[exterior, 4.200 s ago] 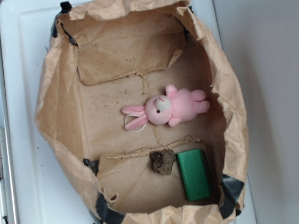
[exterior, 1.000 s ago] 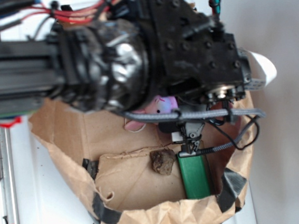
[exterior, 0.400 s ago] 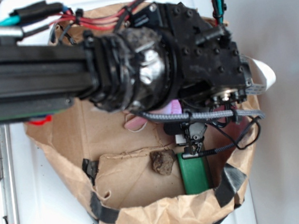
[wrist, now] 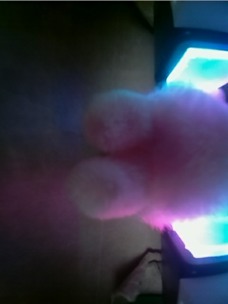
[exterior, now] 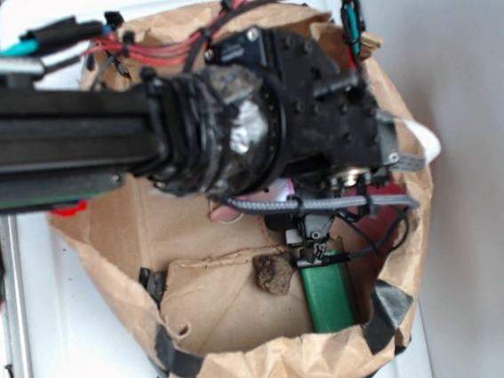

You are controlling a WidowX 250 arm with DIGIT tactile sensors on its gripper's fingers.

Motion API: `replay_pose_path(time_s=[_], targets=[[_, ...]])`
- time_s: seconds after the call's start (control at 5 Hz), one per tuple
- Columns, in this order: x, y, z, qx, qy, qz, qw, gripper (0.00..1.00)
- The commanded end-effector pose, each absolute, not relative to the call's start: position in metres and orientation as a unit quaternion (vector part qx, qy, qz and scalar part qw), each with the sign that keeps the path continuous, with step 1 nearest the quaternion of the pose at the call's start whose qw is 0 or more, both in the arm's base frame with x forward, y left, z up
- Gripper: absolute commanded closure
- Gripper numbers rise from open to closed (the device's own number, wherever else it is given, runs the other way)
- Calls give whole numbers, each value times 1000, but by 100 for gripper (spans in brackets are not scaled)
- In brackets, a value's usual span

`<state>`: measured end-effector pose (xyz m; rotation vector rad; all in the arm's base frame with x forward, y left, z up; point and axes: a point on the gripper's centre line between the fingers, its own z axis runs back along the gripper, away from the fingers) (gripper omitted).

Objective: Grab the pink bunny.

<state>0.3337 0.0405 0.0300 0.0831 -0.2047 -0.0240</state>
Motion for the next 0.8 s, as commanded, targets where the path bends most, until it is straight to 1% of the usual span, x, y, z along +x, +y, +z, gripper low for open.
replay_pose_path(time_s=[0.0, 0.2, 0.4, 0.6], targets=[[334, 43, 37, 51, -121, -5, 991, 100], [332, 47, 57, 36, -130, 4, 991, 100], [325, 52, 87, 15, -125, 8, 992, 100], [311, 54, 123, -7, -119, 12, 993, 100]])
